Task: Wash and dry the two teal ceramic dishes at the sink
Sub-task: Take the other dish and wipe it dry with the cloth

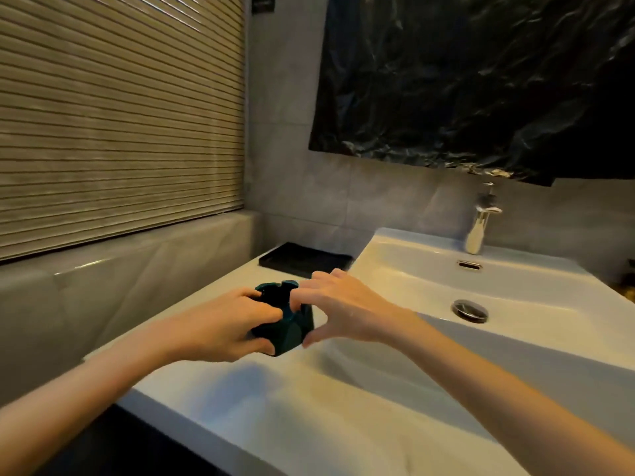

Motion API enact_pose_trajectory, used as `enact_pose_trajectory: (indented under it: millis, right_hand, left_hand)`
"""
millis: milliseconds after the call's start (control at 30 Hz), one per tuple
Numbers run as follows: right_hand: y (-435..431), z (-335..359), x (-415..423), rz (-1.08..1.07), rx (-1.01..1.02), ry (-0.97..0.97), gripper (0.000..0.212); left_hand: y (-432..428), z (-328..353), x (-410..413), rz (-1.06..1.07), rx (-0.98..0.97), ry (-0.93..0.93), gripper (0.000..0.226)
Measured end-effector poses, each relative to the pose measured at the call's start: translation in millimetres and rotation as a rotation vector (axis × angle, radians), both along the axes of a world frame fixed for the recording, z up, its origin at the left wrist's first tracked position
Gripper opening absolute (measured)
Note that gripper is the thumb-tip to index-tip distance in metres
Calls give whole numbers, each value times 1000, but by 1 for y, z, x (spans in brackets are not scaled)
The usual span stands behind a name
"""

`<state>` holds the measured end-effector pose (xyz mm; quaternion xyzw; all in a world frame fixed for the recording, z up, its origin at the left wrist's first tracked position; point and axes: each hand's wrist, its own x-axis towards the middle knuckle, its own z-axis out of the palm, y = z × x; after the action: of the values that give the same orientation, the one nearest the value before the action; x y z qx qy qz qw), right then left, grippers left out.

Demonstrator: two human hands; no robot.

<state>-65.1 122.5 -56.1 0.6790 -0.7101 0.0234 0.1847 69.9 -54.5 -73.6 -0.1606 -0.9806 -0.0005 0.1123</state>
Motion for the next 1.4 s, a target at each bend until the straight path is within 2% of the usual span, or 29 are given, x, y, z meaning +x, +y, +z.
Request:
enact_pose_trajectory:
  millis: [67, 367, 500, 733, 1067, 1300, 1400]
  right_hand:
    - [-26, -13, 3, 31, 2, -39, 42]
    - [-108, -56, 11, 159, 26, -294, 37]
    - [-126, -62, 12, 189, 51, -331, 37]
    - [-142, -71, 9, 158, 134, -437, 52]
    - [-156, -80, 6, 99, 156, -477, 50]
    - [-160, -81, -3, 78, 137, -543, 62]
    - [-153, -78, -9, 61, 69, -548, 54]
  left_hand:
    - [-22, -11, 11, 51, 1, -7, 11]
    - [-84, -43, 39, 252, -51, -34, 16]
    - [-97, -50, 41, 303, -54, -41, 19]
    - [-111, -62, 40, 354, -72, -68, 17]
    - [-123, -72, 35, 374, -34, -39, 16]
    - [-132, -70, 25, 398, 21, -51, 15]
    - [-136, -71, 20, 489, -19, -61, 23]
